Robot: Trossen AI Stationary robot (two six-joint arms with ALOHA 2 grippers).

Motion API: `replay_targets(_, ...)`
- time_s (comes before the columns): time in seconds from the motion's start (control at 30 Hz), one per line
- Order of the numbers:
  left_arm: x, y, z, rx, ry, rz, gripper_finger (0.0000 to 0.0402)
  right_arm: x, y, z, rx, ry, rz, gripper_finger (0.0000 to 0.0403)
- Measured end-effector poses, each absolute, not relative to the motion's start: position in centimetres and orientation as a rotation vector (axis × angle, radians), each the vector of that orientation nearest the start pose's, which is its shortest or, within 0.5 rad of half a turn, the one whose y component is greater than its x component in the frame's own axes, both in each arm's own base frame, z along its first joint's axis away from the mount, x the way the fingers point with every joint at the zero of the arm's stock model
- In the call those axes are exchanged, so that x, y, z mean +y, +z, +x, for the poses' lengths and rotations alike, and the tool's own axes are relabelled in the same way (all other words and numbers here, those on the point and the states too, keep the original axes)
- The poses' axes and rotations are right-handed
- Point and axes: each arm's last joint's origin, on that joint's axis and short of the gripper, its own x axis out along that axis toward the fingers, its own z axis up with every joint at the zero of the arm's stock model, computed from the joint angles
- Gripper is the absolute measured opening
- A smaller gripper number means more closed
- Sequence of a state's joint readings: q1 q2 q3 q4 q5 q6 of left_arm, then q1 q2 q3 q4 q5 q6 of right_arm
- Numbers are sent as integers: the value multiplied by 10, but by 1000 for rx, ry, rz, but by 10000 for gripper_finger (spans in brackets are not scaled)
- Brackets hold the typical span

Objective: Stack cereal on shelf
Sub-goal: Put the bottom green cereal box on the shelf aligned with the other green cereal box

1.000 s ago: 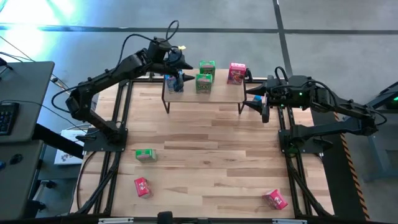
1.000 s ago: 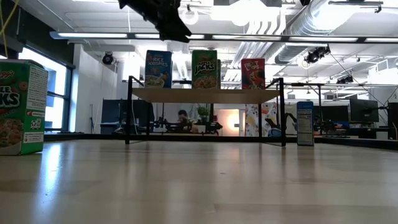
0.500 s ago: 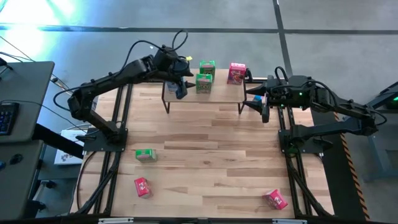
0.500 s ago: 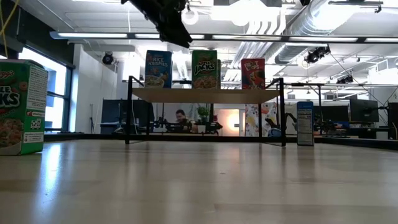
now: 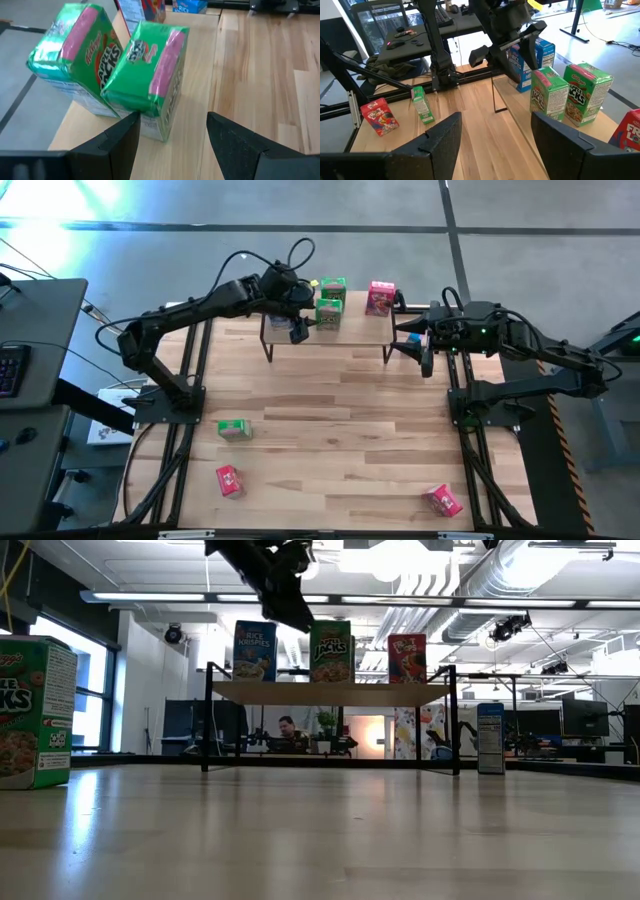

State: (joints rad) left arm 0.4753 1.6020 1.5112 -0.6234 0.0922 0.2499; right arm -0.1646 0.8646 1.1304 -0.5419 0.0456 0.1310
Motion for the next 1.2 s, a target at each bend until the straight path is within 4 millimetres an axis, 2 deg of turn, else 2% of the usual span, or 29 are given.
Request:
replay_targets(0.47, 156, 336, 321, 722, 266, 25, 221, -28, 400, 160, 262, -227, 146, 232)
replay_targets(0.8, 150, 356, 314, 633, 290, 46, 221, -28, 400, 160, 262, -227, 146, 232)
replay_targets(0.97, 137, 364, 317, 580, 265, 67, 221, -28, 400, 160, 262, -226, 146, 232)
replay_targets(1.2, 112, 365, 327, 574, 190, 116, 221, -28, 400, 160, 262, -227, 146, 232)
